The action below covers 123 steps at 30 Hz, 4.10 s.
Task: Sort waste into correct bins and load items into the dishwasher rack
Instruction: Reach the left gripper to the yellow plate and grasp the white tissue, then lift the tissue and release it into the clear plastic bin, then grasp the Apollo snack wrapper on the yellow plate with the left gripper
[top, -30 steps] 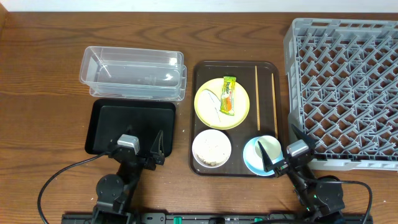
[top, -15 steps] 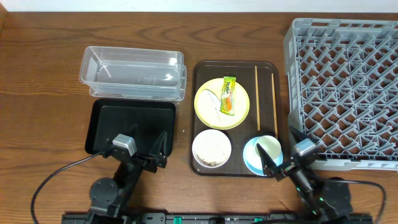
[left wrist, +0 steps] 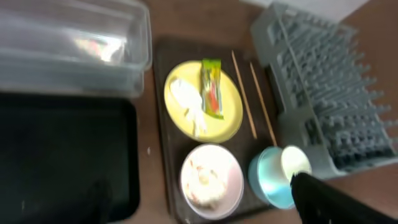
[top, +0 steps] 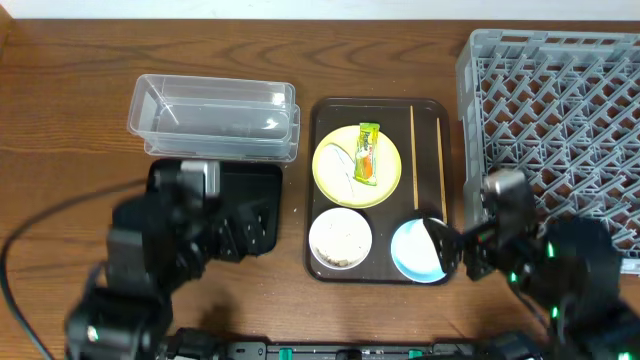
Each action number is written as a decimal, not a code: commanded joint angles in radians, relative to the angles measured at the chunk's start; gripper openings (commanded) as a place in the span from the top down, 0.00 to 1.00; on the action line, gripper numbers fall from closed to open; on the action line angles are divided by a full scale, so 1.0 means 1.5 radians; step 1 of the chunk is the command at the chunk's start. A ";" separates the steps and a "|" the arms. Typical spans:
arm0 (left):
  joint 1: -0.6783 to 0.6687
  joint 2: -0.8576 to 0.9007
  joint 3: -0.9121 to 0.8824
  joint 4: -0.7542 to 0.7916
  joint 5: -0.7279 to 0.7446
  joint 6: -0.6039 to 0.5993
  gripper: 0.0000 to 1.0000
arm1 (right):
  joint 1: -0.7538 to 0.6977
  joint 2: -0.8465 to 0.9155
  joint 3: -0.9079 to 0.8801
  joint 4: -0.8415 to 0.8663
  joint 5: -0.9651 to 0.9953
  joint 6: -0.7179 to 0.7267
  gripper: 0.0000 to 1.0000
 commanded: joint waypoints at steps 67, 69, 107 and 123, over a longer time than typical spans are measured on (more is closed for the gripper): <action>-0.240 0.579 0.150 0.300 -0.231 -0.063 0.94 | -0.091 0.104 0.088 -0.182 0.110 0.212 0.01; -0.219 0.542 0.150 0.285 -0.280 -0.063 0.94 | -0.091 0.104 0.088 -0.182 0.110 0.212 0.01; -0.297 0.830 0.150 0.414 -0.194 -0.054 0.37 | -0.091 0.104 0.088 -0.192 0.110 0.212 0.01; -0.203 0.664 0.154 0.391 -0.195 -0.061 0.94 | -0.091 0.104 0.088 -0.192 0.110 0.212 0.01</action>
